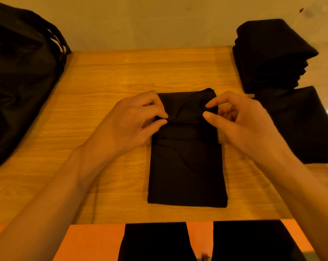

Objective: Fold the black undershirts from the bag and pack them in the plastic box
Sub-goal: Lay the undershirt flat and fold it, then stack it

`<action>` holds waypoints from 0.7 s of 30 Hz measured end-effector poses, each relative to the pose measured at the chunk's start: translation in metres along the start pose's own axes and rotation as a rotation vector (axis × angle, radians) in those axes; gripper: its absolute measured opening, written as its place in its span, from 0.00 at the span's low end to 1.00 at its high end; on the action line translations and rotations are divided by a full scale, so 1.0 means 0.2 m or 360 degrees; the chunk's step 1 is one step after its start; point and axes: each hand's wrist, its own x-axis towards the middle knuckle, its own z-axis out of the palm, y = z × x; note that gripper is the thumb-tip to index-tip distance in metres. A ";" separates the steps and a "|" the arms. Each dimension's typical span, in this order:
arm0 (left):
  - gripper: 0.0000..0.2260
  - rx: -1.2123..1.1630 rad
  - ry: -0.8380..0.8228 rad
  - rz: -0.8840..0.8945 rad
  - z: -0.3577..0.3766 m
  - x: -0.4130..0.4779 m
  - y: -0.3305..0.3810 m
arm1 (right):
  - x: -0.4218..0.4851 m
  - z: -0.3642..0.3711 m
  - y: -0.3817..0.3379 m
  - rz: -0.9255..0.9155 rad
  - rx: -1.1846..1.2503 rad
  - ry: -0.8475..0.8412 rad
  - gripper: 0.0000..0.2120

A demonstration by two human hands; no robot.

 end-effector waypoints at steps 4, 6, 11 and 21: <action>0.04 -0.0075 0.0084 -0.0065 0.01 -0.02 0.01 | -0.01 0.00 0.00 0.0044 0.0073 0.0176 0.02; 0.02 -0.0081 0.0125 -0.0090 0.01 -0.02 0.01 | -0.02 0.00 -0.01 0.0049 0.0097 0.0224 0.04; 0.01 -0.0087 0.0162 -0.0100 0.01 -0.04 0.02 | -0.05 0.00 -0.01 -0.0031 -0.0150 0.0077 0.10; 0.07 -0.0052 -0.0003 -0.0062 0.00 -0.03 -0.01 | -0.06 0.03 0.04 -0.0656 -0.0803 0.0282 0.08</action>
